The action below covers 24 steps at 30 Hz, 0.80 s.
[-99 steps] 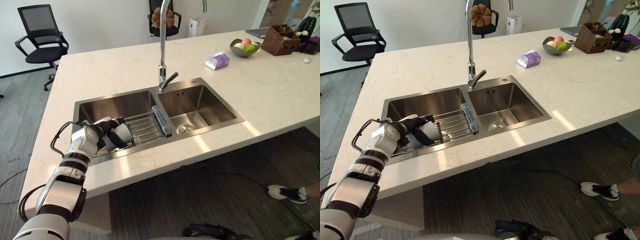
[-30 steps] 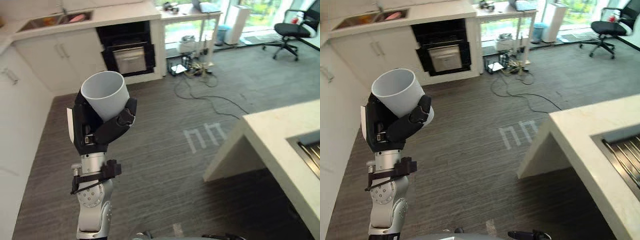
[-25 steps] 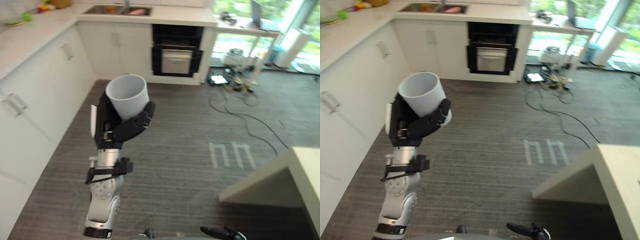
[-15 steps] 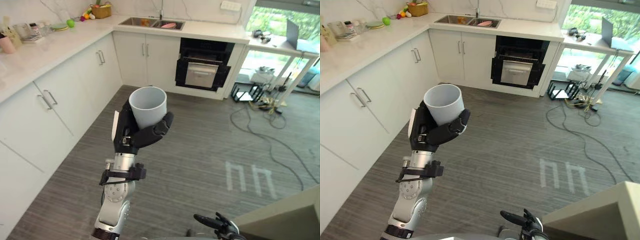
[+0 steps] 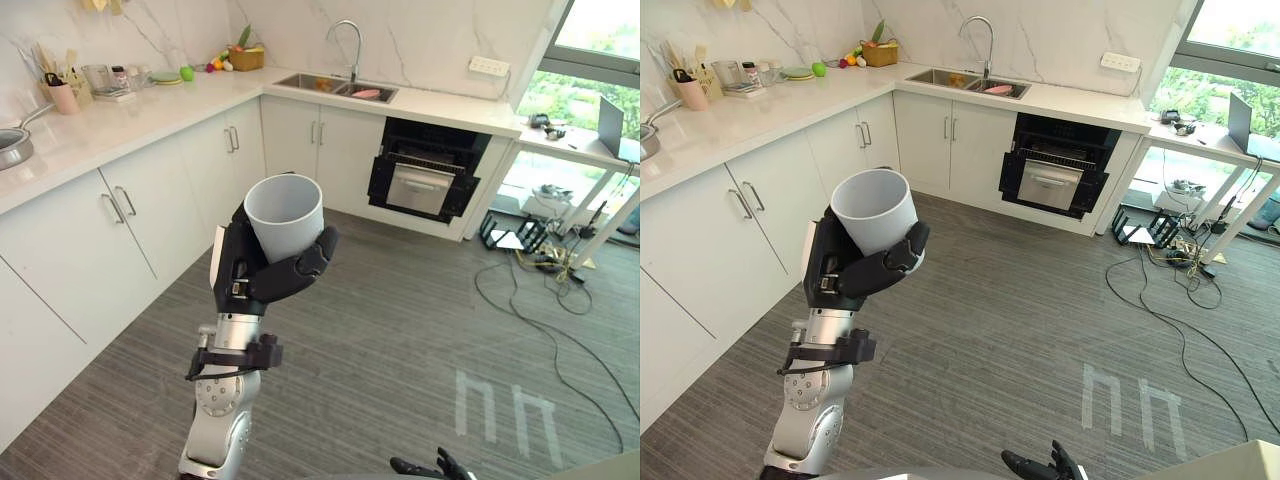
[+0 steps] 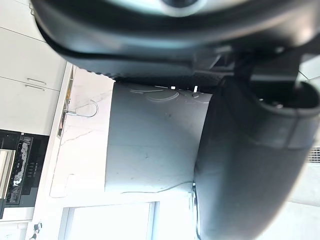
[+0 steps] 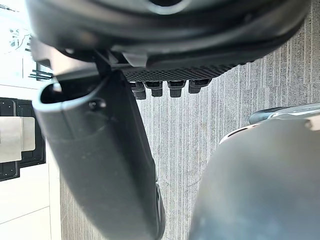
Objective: Walk over to the sink, pick up the cup, carry it to the dishwasher, place the cup inside the dishwasher, then close the dishwasher door
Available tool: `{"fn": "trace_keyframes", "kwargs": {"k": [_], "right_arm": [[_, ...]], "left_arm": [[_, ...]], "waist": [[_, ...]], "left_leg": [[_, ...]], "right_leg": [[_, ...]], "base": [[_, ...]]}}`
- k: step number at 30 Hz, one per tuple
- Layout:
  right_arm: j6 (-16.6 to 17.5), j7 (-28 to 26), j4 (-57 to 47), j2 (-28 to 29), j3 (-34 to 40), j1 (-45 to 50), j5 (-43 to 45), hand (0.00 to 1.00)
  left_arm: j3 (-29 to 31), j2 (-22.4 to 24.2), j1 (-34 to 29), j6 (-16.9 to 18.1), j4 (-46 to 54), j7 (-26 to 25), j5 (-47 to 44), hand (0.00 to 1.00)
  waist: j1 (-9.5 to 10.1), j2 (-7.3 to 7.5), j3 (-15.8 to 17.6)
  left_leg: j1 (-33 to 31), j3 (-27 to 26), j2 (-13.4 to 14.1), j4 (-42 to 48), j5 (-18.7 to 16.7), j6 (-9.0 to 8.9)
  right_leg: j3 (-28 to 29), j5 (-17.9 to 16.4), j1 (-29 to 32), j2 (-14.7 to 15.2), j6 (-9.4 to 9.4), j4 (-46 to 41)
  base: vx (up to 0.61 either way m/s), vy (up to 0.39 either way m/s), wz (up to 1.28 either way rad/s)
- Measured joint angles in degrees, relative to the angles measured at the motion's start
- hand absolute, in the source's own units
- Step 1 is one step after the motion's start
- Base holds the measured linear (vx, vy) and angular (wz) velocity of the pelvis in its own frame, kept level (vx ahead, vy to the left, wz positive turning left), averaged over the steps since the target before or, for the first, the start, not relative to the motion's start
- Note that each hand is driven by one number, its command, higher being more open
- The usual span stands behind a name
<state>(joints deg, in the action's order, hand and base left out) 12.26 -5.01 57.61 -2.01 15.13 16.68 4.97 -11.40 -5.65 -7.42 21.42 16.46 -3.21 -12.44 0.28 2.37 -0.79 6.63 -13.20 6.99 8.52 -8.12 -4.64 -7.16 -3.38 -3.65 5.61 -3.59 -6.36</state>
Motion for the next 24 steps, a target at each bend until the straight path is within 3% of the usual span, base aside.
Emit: {"fn": "trace_keyframes", "kwargs": {"k": [2,4,10,12,16,24], "right_arm": [[-1.35,-0.57,-0.20,-0.11,-0.49,0.65,0.67,1.00],[-5.44,-1.51,-1.01,-0.28,-1.50,1.61,4.01,1.00],[-22.07,-4.50,-2.76,-1.63,-2.19,2.34,16.76,1.00],[-27.28,-5.14,-3.43,-2.15,-2.90,1.86,21.06,1.00],[-29.23,-4.93,-3.45,-3.25,-4.48,1.45,21.89,1.00],[-28.86,-4.78,-3.54,-3.33,-4.48,1.39,21.86,1.00]], "left_arm": [[1.28,0.98,-0.01,0.01,-0.02,0.21,-1.20,0.00],[1.93,2.17,0.02,0.03,-0.09,1.07,-3.81,0.00],[4.44,5.41,0.02,-0.23,-0.52,4.56,-13.84,0.00],[7.20,5.89,-0.04,-1.12,-0.46,5.15,-17.91,0.00],[9.91,6.59,-1.34,-1.31,-0.48,5.19,-20.89,0.00],[12.94,6.49,-3.36,-1.62,-0.18,5.21,-22.53,0.00]], "waist": [[-0.28,-0.48,-1.46],[-1.53,-0.20,-2.65],[-1.73,0.21,-3.42],[-0.90,0.32,-3.47],[0.48,0.32,-3.40],[1.39,-0.16,-2.82]], "left_leg": [[-0.23,-1.37,0.60,-0.26,-0.17,-0.25],[0.28,-0.94,1.03,-0.91,0.01,-0.53],[1.45,-0.35,1.97,-2.30,0.74,-1.59],[2.12,-1.55,2.13,-4.22,1.99,-2.14],[1.99,-0.40,2.14,-6.17,3.61,-2.32],[1.34,1.14,2.12,-5.81,4.25,-2.21]], "right_leg": [[0.76,0.55,-0.13,-0.48,-0.33,1.95],[-0.06,0.91,-1.56,-0.83,-0.17,3.87],[-1.68,1.32,-3.79,-2.03,0.40,6.80],[-1.75,1.45,-4.50,-2.41,0.59,7.11],[-3.01,1.43,-4.16,-2.62,0.71,7.09],[-3.87,1.59,-4.26,-2.75,1.28,6.79]], "base": [[0.02,-0.014,-0.28],[0.08,-0.044,0.04],[0.04,-0.051,0.10],[0.01,-0.059,0.06],[-0.03,-0.041,0.18],[-0.06,-0.015,0.07]]}}
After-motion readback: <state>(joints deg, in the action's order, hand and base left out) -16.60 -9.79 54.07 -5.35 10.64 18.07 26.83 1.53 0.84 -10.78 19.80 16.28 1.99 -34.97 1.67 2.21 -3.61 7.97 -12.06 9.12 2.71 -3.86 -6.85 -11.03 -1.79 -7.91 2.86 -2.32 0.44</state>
